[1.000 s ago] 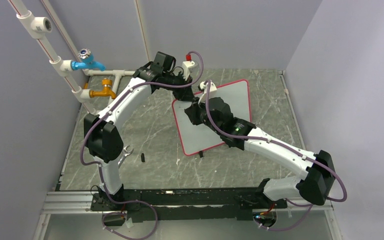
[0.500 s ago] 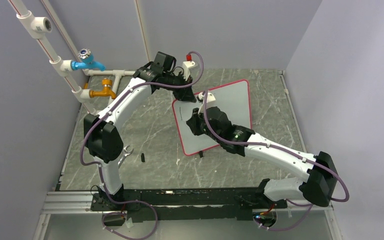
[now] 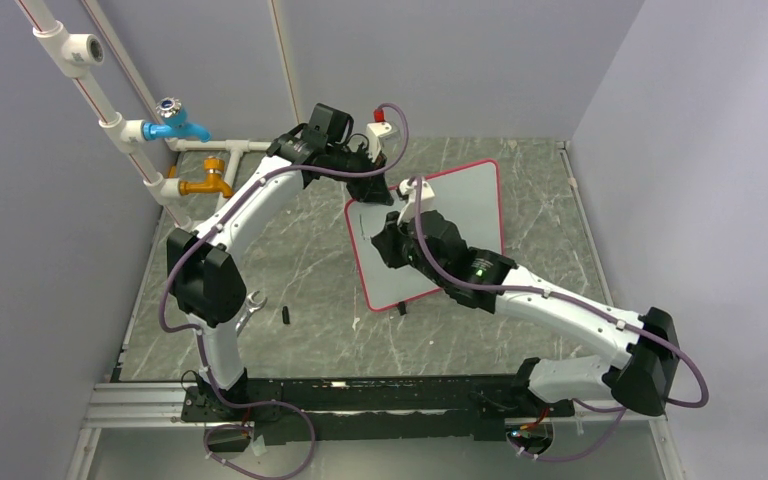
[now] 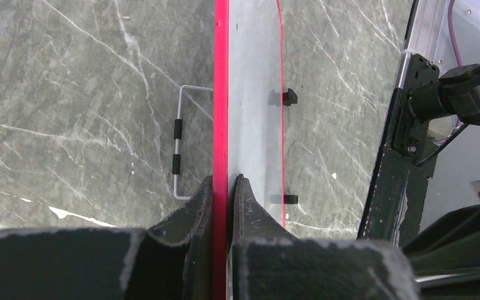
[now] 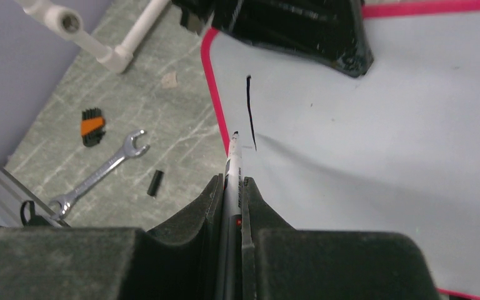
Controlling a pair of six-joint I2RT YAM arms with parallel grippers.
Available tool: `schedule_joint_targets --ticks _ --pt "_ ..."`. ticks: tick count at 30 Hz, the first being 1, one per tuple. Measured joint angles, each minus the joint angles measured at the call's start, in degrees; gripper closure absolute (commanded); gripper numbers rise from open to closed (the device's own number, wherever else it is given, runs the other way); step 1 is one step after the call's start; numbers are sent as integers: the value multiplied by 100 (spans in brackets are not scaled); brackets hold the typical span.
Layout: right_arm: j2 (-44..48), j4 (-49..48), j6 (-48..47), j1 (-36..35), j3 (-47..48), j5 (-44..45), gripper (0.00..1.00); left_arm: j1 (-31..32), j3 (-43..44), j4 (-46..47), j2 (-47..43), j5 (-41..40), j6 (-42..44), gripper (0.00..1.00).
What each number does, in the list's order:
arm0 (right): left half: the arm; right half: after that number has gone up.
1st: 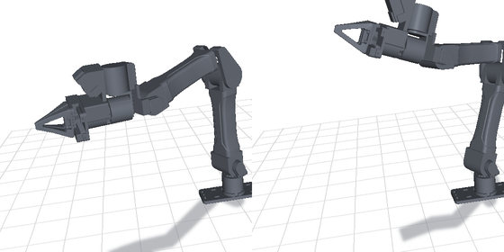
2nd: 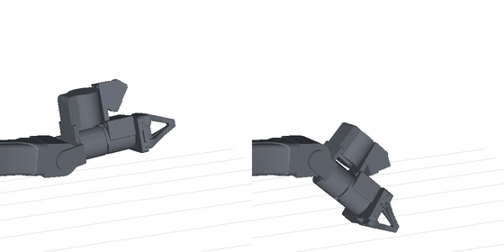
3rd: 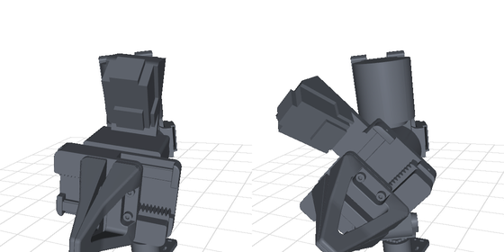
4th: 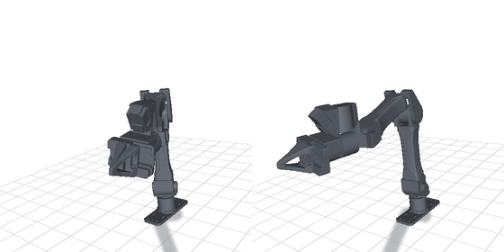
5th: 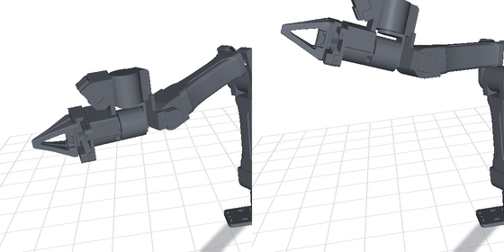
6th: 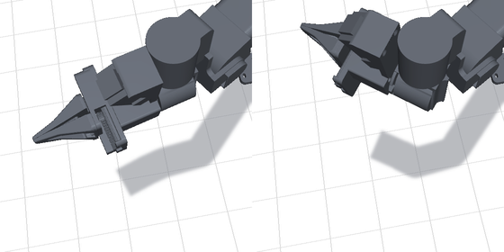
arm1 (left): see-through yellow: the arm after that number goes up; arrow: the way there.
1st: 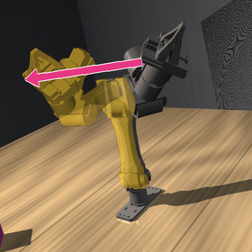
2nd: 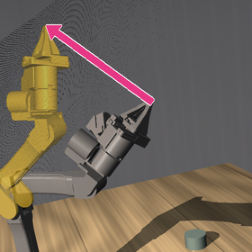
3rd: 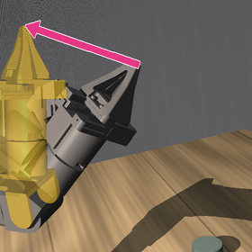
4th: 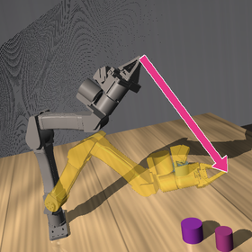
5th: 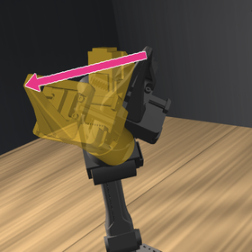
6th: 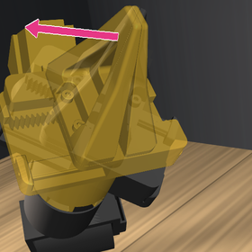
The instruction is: Write a sentence on the whiteboard
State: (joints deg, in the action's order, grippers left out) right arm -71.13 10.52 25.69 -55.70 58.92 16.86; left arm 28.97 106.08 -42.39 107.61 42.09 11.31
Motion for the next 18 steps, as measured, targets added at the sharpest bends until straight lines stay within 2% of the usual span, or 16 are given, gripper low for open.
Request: schedule_joint_targets --ticks 10,18 --pt "-7 42 4 -2 570 570 100 13 0 -7 -11 -37 4 100" --pt "-144 107 28 -2 601 752 100 83 -24 -11 -76 -142 26 100"
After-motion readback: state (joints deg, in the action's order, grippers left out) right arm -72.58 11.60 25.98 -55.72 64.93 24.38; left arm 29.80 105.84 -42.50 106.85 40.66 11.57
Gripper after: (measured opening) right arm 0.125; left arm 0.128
